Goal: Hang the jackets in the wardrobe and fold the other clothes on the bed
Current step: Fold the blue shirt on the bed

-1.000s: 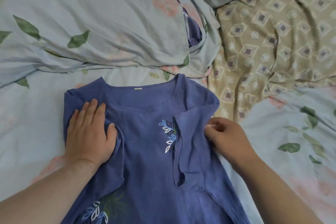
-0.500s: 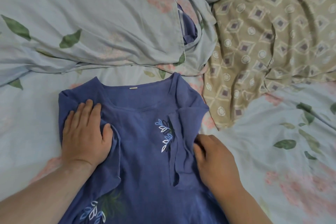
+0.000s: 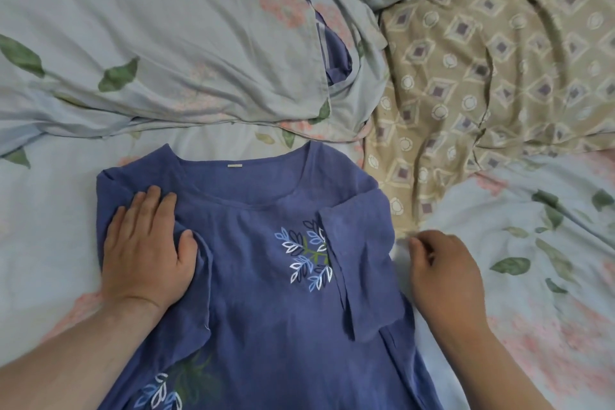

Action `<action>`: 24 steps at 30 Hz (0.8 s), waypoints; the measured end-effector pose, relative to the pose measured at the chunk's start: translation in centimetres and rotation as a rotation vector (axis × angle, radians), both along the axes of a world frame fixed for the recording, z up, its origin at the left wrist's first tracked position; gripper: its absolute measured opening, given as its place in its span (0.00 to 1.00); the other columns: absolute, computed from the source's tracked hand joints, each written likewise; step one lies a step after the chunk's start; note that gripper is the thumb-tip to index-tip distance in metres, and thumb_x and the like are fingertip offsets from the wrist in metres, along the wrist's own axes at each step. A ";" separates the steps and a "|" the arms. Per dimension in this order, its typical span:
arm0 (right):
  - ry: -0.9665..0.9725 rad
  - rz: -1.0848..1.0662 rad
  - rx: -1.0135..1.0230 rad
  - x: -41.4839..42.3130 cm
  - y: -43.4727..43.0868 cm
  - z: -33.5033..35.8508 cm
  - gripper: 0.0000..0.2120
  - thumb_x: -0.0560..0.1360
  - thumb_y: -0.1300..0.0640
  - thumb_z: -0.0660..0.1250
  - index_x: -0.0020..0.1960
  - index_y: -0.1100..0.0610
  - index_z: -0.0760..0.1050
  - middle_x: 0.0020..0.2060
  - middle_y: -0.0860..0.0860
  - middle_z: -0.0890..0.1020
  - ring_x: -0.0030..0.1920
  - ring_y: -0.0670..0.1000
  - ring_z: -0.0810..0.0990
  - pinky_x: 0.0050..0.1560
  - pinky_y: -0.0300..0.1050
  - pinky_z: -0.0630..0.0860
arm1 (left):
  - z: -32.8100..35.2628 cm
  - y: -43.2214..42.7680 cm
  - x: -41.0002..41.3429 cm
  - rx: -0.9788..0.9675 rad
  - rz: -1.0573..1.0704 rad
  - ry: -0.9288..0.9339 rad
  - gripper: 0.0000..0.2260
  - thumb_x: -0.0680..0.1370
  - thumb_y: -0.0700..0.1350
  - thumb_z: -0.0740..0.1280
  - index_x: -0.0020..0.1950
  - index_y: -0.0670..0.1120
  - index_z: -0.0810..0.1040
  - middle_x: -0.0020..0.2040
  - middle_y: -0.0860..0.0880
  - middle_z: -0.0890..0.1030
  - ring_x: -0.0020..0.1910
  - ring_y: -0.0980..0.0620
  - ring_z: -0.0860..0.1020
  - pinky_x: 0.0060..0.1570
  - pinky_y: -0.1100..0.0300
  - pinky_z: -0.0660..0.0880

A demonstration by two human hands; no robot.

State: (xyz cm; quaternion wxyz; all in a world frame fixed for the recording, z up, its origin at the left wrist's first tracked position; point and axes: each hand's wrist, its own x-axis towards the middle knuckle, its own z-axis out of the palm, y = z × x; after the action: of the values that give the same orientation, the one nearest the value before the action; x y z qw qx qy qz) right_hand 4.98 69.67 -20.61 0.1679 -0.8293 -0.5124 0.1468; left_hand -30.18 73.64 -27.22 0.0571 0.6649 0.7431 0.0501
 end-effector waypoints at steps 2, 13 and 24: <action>0.078 0.149 0.100 -1.2 1.2 0.7 0.17 0.78 0.64 0.62 0.65 0.55 0.77 0.59 0.50 0.75 0.55 0.47 0.75 0.52 0.35 0.68 | 0.1 0.0 0.0 0.003 0.003 -0.002 0.31 0.74 0.54 0.51 0.71 0.38 0.70 0.73 0.37 0.68 0.73 0.39 0.66 0.74 0.44 0.57; -0.067 0.521 0.139 -6.2 8.0 3.9 0.03 0.72 0.60 0.69 0.42 0.56 0.82 0.41 0.54 0.75 0.45 0.59 0.74 0.47 0.49 0.70 | 0.2 -0.1 0.2 -0.016 0.015 -0.021 0.33 0.73 0.55 0.50 0.72 0.38 0.70 0.74 0.38 0.68 0.74 0.39 0.65 0.74 0.45 0.55; 0.065 0.747 0.054 -10.8 6.9 2.0 0.16 0.76 0.60 0.61 0.60 0.56 0.81 0.59 0.52 0.81 0.57 0.58 0.77 0.61 0.50 0.68 | 0.0 -0.1 0.0 -0.015 0.008 -0.033 0.32 0.74 0.54 0.51 0.72 0.39 0.70 0.74 0.39 0.68 0.74 0.40 0.65 0.74 0.45 0.54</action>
State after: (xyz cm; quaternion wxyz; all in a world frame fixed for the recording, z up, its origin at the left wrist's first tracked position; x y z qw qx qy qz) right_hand -5.86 76.61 -18.56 0.1409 -0.5752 -0.7778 0.2105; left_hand -30.16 73.55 -27.24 0.0742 0.6606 0.7449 0.0560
